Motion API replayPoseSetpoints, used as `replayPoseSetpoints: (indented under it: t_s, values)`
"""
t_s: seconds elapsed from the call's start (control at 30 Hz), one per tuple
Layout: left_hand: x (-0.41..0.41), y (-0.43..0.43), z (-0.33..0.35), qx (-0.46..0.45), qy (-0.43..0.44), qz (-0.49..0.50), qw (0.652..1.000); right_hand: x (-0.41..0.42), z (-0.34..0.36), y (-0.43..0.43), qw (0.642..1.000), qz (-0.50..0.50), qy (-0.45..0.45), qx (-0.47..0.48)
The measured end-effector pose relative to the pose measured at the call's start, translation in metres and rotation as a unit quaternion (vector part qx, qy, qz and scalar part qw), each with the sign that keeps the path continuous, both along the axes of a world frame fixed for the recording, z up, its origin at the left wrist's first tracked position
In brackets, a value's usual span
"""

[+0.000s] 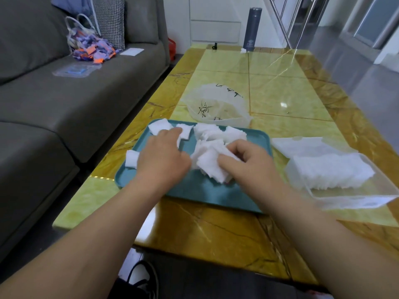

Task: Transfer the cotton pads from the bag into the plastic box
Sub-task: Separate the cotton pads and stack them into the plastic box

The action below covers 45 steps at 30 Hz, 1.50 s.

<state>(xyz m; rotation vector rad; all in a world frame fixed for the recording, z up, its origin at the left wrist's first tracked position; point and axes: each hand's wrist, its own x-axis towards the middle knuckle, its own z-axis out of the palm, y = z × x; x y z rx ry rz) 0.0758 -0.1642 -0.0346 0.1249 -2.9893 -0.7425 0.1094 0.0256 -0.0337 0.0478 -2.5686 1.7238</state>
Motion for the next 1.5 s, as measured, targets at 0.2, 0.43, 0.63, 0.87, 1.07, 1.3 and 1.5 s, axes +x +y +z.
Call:
replayPoseSetpoints:
  t_s: [0.2,0.43,0.63,0.87,1.07,1.3,1.5]
  values:
    - [0.009,-0.027,-0.007,-0.114,-0.202,0.02,0.973,-0.002,-0.024,-0.02,0.993,0.081,-0.083,-0.001]
    - [0.025,-0.009,-0.01,0.014,-0.105,-0.118,0.987,-0.011,-0.028,0.001,0.997,0.004,-0.049,0.059]
    - [0.01,-0.017,-0.021,0.02,-0.015,-0.093,0.995,-0.013,-0.025,0.017,0.995,-0.025,-0.024,0.088]
    - [0.002,-0.005,-0.019,0.08,-0.149,-0.083,0.982,-0.012,-0.023,0.022,0.994,-0.015,-0.024,0.109]
    - [0.005,-0.01,-0.012,0.132,-0.177,-0.072,0.973,-0.011,-0.02,0.022,0.997,-0.03,-0.032,0.067]
    - [0.016,-0.035,0.01,0.329,-0.138,-0.046,0.933,-0.011,-0.015,0.023,0.998,-0.057,-0.04,-0.005]
    - [0.019,-0.034,0.019,0.524,-0.127,-0.077,0.839,-0.008,-0.008,0.018,0.992,-0.045,-0.074,-0.095]
